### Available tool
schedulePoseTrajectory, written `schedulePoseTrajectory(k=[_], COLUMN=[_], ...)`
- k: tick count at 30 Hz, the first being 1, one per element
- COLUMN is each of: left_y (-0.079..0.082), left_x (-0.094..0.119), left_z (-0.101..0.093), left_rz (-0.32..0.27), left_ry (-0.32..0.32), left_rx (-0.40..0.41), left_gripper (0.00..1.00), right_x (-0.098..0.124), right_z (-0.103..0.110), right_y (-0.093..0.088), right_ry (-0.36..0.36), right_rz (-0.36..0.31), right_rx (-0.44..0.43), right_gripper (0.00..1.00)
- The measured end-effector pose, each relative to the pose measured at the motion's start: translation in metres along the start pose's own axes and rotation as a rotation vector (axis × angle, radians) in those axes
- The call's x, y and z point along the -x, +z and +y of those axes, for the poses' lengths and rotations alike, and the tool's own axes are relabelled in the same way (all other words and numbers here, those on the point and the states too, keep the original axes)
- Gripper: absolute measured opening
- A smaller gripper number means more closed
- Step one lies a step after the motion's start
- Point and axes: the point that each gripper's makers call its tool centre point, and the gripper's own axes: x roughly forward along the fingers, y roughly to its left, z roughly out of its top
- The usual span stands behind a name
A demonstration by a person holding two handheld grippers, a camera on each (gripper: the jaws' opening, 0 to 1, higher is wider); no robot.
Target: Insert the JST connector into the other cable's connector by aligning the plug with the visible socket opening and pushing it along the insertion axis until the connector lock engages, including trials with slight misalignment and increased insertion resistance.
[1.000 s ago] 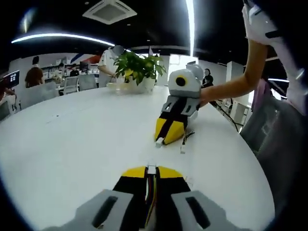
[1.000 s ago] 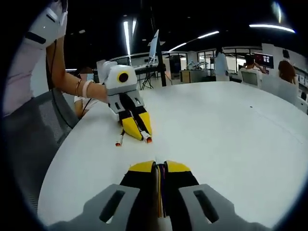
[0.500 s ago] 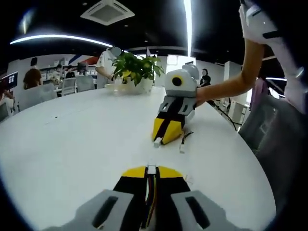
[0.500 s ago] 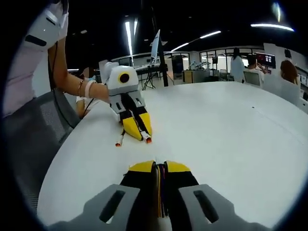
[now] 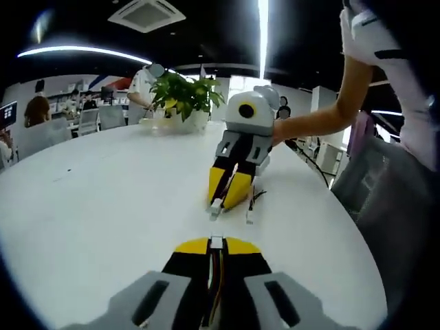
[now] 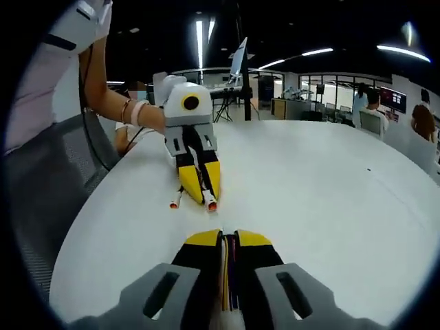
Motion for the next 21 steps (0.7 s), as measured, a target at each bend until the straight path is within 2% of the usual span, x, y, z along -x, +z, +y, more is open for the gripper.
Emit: schedulePoseTrajectory(k=[6,8,11,14,21], left_y=[0.008,0.005,0.009,0.018,0.027], left_x=[0.001,0.001,0.003,0.006,0.005], left_z=[0.005,0.004,-0.006,-0.011,-0.013], left_rz=[0.005,0.008,0.034,0.038,0.038], left_ry=[-0.003,-0.008,-0.019,-0.029,-0.039], left_rx=[-0.03,-0.038,-0.064,-0.073,-0.089], left_gripper=[0.0,0.0,0.0,0.0,0.0], right_x=[0.003,0.003,0.004,0.004,0.001], right_z=[0.002,0.003,0.004,0.004,0.007], right_y=[0.011,0.016,0.022,0.023,0.026], right_ry=[0.02,0.027,0.038,0.056,0.091], right_rz=[-0.001,0.002,0.004,0.014,0.032], right_rx=[0.025,0.04,0.052,0.063,0.082], right_gripper=[0.04,0.04,0.04,0.04,0.04])
